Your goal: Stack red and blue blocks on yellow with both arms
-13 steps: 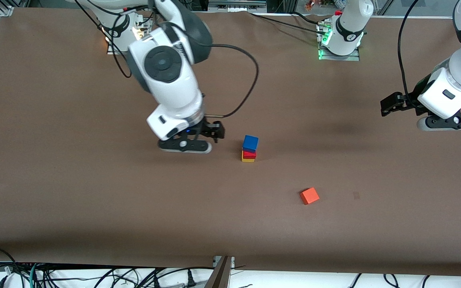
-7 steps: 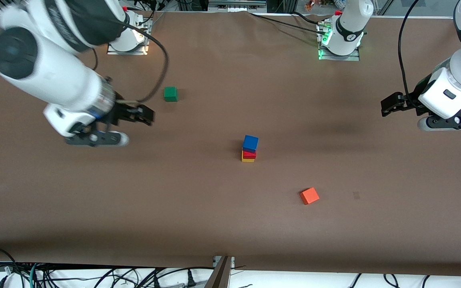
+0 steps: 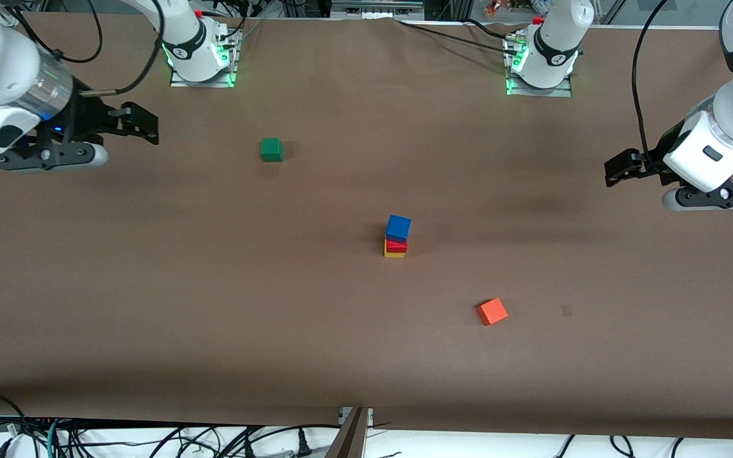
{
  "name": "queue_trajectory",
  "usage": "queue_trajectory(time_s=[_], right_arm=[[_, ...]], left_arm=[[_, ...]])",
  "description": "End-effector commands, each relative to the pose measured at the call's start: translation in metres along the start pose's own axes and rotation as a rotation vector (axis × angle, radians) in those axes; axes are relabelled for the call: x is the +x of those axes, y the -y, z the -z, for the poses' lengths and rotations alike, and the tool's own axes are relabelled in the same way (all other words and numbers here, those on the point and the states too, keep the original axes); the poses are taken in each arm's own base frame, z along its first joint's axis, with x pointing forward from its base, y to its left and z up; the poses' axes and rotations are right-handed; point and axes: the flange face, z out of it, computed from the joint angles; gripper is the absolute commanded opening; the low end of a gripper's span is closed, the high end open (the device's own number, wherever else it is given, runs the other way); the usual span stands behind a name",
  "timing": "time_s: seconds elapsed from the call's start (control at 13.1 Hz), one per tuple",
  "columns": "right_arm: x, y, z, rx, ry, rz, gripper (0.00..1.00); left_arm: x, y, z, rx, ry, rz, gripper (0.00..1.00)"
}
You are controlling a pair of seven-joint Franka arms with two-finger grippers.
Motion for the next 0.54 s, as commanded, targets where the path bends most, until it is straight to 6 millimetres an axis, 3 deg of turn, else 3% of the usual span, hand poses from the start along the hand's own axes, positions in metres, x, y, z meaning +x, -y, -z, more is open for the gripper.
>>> queue_trajectory(time_s=[0.0,0.15,0.46], right_arm=[[-0.007,-0.023,-0.006,0.008,-0.007,0.064,1.0],[-0.011,-0.03,-0.005,-0.012,-0.009,0.075,1.0],[-0.002,-0.031,0.005,-0.015,-0.028,0.092,1.0]], left_arm=[[0.005,0.001,0.005,-0.026,-0.005,-0.01,1.0],[0.005,0.0,0.005,-0.026,-0.005,-0.007,1.0],[0.005,0.0,0.005,-0.028,-0.004,-0.005,1.0]])
